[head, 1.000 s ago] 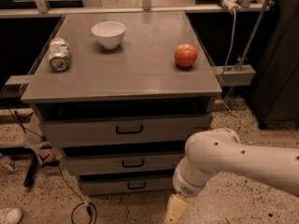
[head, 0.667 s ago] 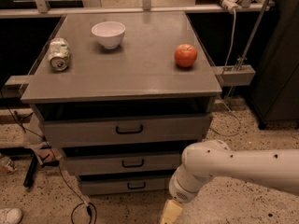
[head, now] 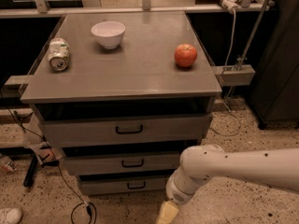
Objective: Open bottom drawer
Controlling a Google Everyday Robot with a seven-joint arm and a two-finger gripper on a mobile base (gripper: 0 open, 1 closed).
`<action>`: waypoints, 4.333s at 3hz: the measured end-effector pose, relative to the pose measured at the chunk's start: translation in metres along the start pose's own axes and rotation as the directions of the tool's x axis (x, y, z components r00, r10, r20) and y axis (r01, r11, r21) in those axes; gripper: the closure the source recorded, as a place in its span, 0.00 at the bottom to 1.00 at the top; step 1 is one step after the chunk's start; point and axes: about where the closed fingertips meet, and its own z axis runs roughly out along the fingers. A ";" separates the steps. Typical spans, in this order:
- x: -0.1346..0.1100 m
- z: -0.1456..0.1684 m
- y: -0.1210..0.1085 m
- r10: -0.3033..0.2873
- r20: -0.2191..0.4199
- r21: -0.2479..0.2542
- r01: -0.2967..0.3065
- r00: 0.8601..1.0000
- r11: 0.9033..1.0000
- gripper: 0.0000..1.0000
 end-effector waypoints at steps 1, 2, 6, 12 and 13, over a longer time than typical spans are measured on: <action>-0.004 0.046 -0.019 0.025 0.051 -0.009 -0.025 0.998 1.000 0.00; -0.002 0.092 -0.063 0.096 0.127 0.022 -0.100 0.987 0.995 0.00; 0.032 0.169 -0.145 0.210 0.184 0.082 -0.228 0.960 0.970 0.00; 0.030 0.202 -0.215 0.175 0.370 0.273 -0.286 0.913 0.918 0.00; 0.026 0.201 -0.225 0.154 0.390 0.297 -0.283 0.908 0.912 0.00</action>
Offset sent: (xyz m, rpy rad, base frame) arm 0.0663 0.0157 -0.1264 0.0998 -0.0740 -0.1872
